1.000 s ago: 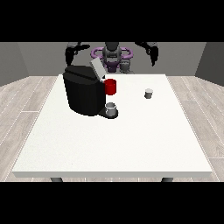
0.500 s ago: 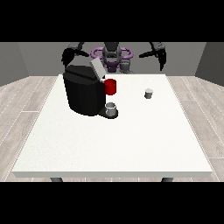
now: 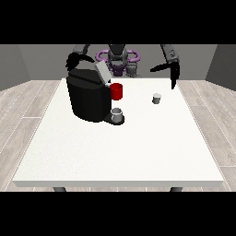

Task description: Insert the coffee pod into the coffee machine and close the lid

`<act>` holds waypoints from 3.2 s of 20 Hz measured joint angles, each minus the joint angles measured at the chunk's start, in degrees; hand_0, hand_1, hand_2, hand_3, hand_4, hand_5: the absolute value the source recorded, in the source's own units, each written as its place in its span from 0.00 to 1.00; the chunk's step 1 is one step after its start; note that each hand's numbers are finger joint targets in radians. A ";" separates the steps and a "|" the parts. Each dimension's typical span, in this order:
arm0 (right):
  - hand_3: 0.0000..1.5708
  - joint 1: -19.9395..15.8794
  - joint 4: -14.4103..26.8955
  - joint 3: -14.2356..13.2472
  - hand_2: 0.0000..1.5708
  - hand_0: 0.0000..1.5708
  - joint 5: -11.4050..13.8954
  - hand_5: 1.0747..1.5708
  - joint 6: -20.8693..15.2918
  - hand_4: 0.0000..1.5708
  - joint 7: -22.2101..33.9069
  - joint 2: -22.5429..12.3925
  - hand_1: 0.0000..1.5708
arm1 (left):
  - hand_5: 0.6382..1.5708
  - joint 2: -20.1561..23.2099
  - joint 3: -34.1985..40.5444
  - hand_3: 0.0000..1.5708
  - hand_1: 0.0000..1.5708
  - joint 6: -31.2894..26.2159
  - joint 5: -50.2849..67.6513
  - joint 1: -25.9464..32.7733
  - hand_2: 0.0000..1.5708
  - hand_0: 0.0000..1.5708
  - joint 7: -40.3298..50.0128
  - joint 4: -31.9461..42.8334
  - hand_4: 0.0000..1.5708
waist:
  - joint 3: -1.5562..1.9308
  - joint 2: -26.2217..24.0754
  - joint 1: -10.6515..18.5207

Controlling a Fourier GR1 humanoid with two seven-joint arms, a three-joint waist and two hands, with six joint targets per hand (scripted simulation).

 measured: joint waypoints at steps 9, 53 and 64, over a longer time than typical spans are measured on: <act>0.00 -3.44 2.68 -0.60 0.00 0.00 -0.36 1.00 -0.23 0.25 1.27 -0.29 0.00 | 1.00 1.83 0.12 0.00 0.00 0.12 -4.61 -6.47 0.00 0.00 -1.29 12.07 0.00 | 0.01 2.49 -0.21; 0.00 -9.94 10.03 -3.40 0.00 0.00 -0.12 1.00 -1.36 0.25 4.04 -1.53 0.00 | 1.00 2.28 -7.13 0.90 0.84 20.60 -32.90 -18.70 0.91 0.84 -13.16 37.53 0.35 | 0.07 5.03 -1.73; 0.00 -9.83 16.32 -4.56 0.00 0.00 -0.85 1.00 -1.71 0.31 3.13 -0.98 0.00 | 1.00 2.22 -8.12 0.83 0.80 10.55 -32.53 -26.17 0.84 0.80 -12.93 32.96 0.34 | 0.04 0.31 -0.34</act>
